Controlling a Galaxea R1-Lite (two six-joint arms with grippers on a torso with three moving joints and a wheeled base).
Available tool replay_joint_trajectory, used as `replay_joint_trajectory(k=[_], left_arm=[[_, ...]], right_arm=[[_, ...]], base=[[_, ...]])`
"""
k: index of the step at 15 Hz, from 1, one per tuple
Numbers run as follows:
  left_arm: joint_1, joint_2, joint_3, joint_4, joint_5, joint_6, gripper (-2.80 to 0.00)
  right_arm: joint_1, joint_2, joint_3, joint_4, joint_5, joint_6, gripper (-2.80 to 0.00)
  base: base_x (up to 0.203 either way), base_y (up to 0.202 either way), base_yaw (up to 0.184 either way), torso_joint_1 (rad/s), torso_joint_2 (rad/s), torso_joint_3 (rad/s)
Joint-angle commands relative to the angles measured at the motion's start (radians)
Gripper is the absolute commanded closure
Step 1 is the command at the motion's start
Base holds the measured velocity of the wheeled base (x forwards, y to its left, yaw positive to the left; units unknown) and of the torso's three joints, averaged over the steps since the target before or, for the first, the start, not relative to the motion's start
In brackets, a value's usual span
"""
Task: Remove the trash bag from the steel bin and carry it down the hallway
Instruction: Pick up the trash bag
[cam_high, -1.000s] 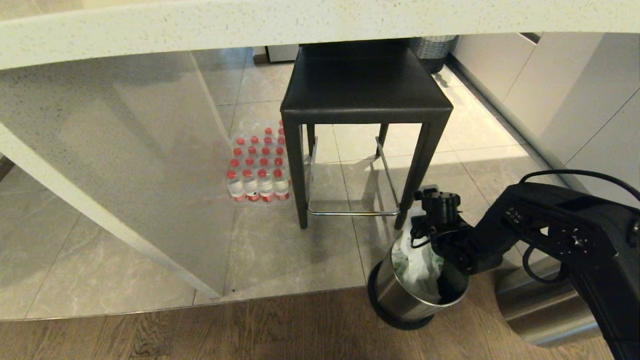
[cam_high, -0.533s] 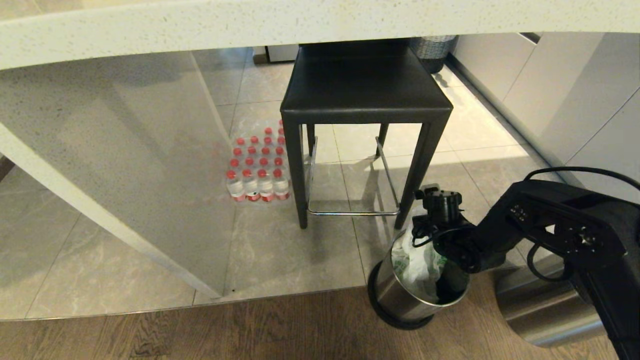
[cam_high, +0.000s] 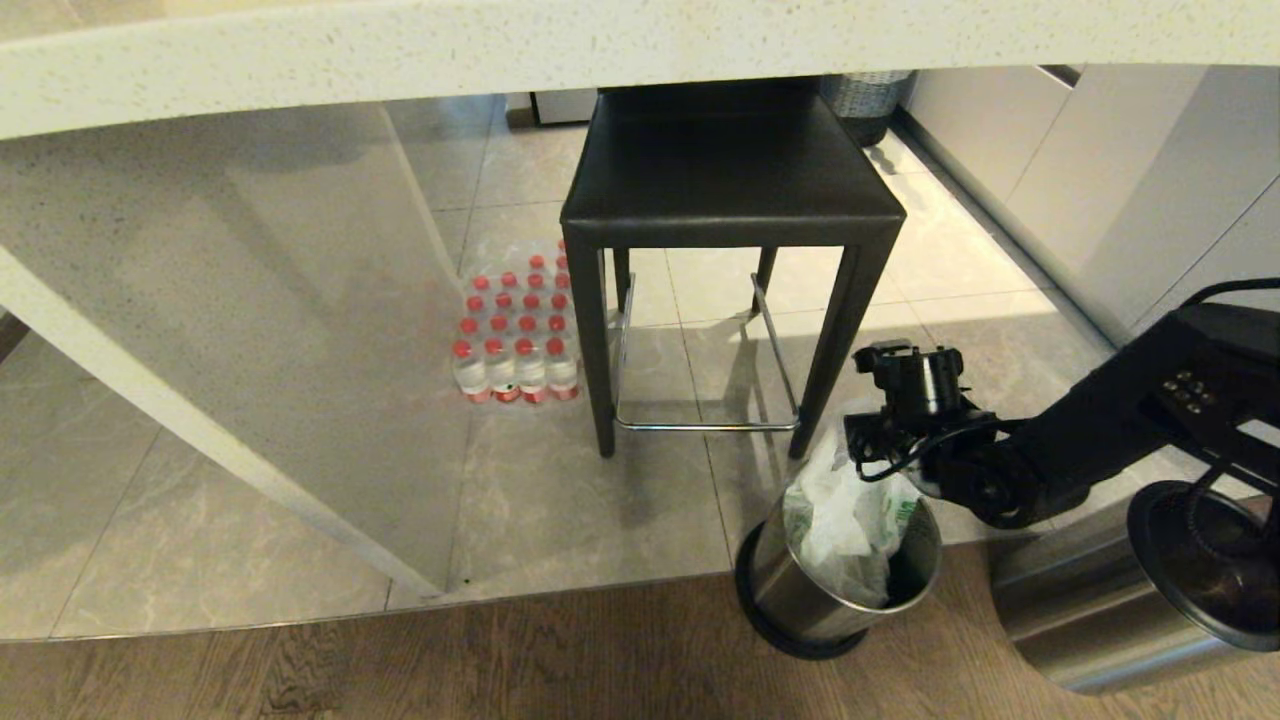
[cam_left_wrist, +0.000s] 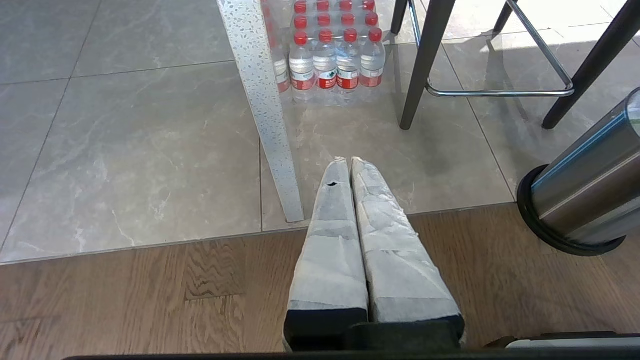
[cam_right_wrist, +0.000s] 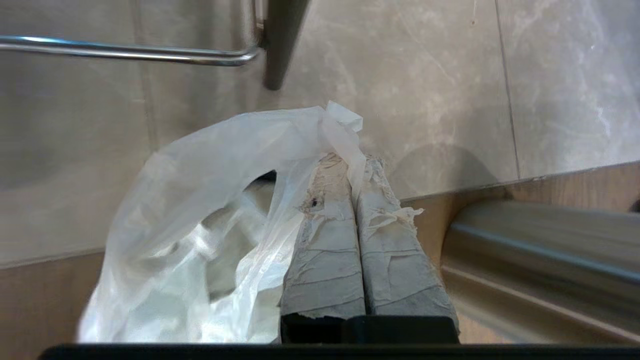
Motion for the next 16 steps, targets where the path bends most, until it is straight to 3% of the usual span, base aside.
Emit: replay_joint_trajectory(k=[1,7,11,16], left_arm=[[0.000,0.000,0.000,0.000,0.000,0.000,0.00],[0.000,0.000,0.000,0.000,0.000,0.000,0.00],[0.000,0.000,0.000,0.000,0.000,0.000,0.00],[0.000,0.000,0.000,0.000,0.000,0.000,0.00]], right_arm=[[0.020,-0.122,0.041,0.032,-0.002,0.020,0.00],[0.036,-0.355,0.167,0.281,-0.012,0.047,0.00],[0.037,-0.532,0.205,0.413,-0.012,0.180,0.00],[0.037,-0.806,0.222,0.633,-0.013,0.278,0.00]], base=[[0.000,0.000,0.000,0.000,0.00,0.000],[0.000,0.000,0.000,0.000,0.00,0.000],[0.000,0.000,0.000,0.000,0.00,0.000],[0.000,0.000,0.000,0.000,0.00,0.000]])
